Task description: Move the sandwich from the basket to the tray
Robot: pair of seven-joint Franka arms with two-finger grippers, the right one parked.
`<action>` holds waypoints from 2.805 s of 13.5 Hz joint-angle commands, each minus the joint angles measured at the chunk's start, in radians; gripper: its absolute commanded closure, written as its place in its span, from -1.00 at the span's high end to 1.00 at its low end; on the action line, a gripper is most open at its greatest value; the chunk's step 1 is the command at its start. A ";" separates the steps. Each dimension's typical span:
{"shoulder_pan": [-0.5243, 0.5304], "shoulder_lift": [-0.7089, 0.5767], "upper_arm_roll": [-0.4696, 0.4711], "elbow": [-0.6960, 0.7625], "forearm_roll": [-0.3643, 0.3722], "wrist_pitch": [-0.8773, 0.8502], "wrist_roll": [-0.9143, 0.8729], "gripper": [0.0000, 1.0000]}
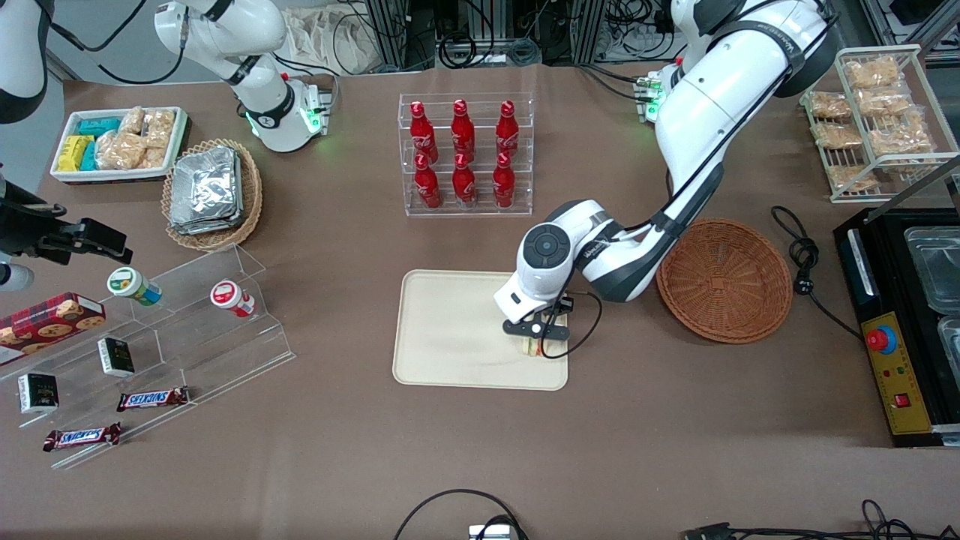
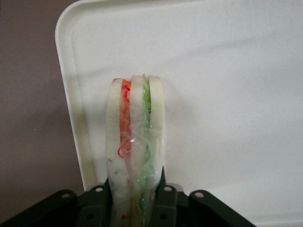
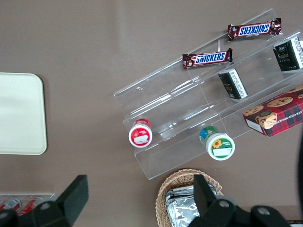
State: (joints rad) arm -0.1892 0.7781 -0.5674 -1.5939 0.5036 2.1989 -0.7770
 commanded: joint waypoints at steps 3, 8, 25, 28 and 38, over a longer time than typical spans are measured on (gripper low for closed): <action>-0.019 0.018 0.003 0.042 0.024 -0.022 -0.079 1.00; -0.019 0.006 0.003 0.098 0.024 -0.041 -0.188 1.00; 0.221 -0.296 -0.002 0.243 -0.106 -0.470 -0.176 1.00; 0.232 -0.316 0.000 0.244 -0.128 -0.517 -0.127 1.00; 0.235 -0.577 0.256 0.125 -0.365 -0.527 0.266 1.00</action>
State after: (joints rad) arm 0.0474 0.3197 -0.3763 -1.3726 0.1959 1.6765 -0.6069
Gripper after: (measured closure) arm 0.000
